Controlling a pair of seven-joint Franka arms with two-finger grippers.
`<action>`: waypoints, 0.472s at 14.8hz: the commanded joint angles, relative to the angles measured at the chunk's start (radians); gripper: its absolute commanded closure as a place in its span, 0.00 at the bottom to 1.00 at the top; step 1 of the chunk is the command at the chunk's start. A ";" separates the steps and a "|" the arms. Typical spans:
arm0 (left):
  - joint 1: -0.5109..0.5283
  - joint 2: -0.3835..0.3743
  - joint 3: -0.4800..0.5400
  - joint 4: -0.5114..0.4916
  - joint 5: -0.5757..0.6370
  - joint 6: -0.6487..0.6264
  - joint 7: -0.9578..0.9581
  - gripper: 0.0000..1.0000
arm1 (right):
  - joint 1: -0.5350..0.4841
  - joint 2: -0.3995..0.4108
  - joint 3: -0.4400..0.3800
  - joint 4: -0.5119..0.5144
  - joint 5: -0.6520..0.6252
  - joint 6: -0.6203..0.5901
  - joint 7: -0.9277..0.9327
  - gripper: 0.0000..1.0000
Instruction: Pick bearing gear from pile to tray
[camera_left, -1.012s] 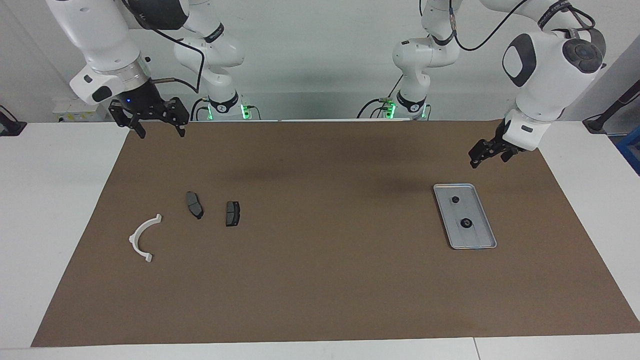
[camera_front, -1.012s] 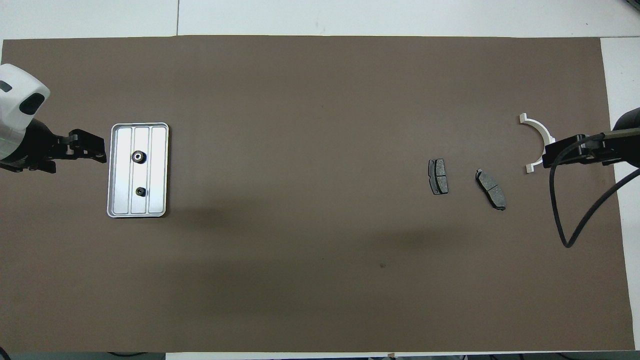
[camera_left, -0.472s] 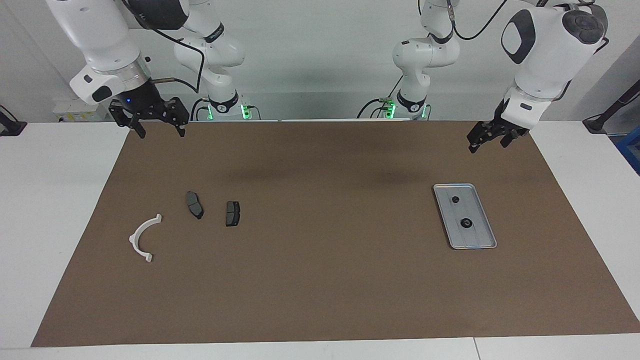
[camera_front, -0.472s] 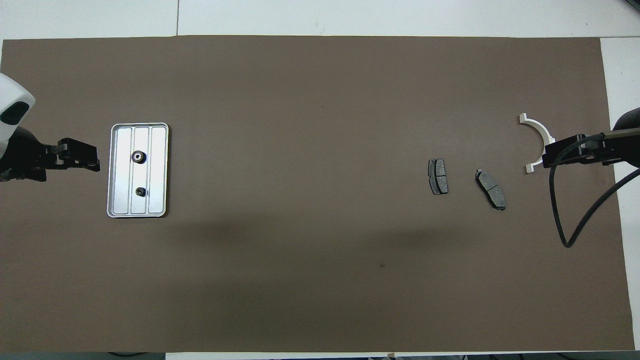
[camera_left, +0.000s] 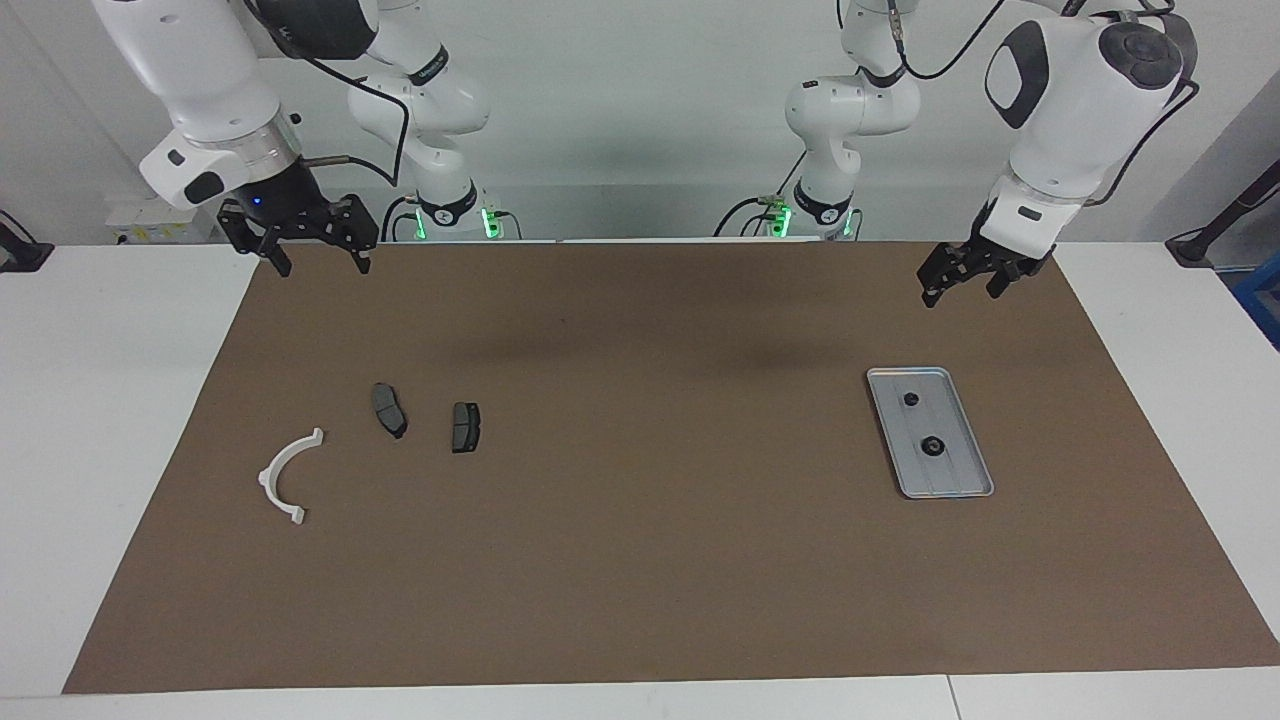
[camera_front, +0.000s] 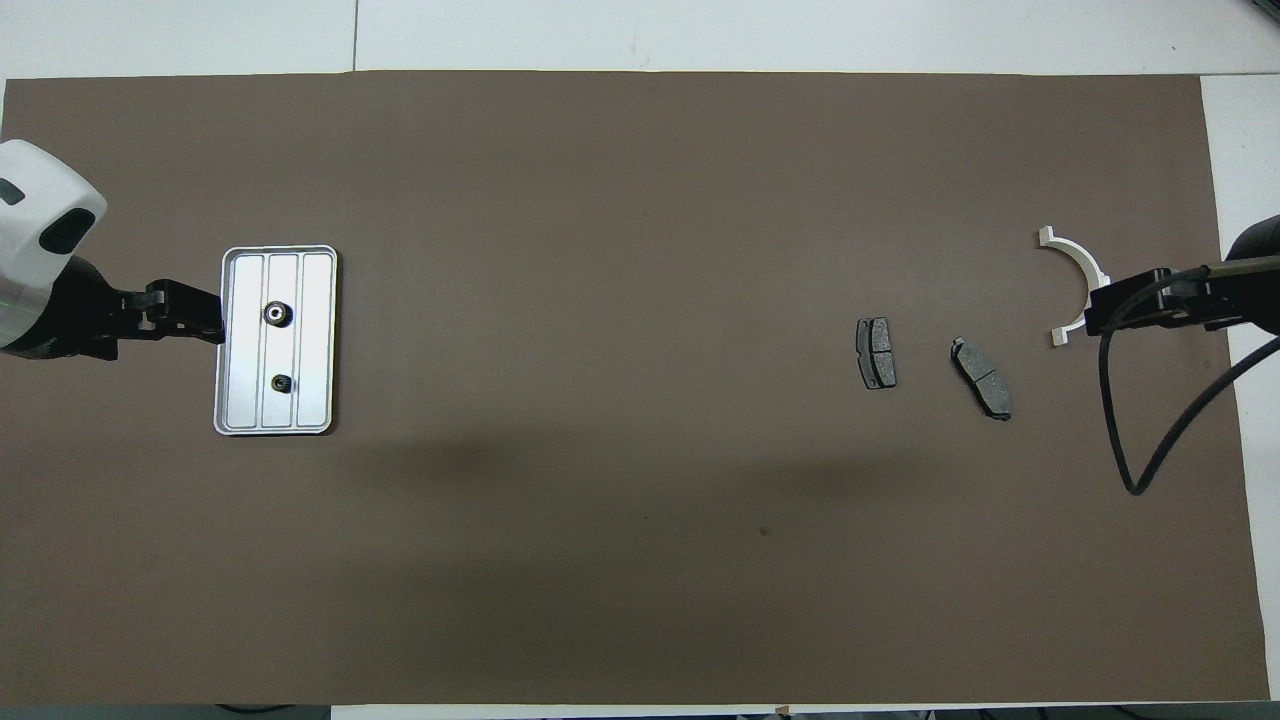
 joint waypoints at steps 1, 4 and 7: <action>-0.015 -0.018 0.016 -0.024 -0.015 0.024 0.009 0.00 | -0.012 -0.002 0.012 0.002 -0.016 0.009 0.014 0.00; -0.016 -0.017 0.005 -0.021 -0.015 0.023 0.003 0.00 | -0.012 -0.002 0.012 0.002 -0.016 0.009 0.014 0.00; -0.013 -0.015 0.007 -0.016 -0.015 0.024 0.002 0.00 | -0.012 -0.002 0.012 0.002 -0.016 0.009 0.014 0.00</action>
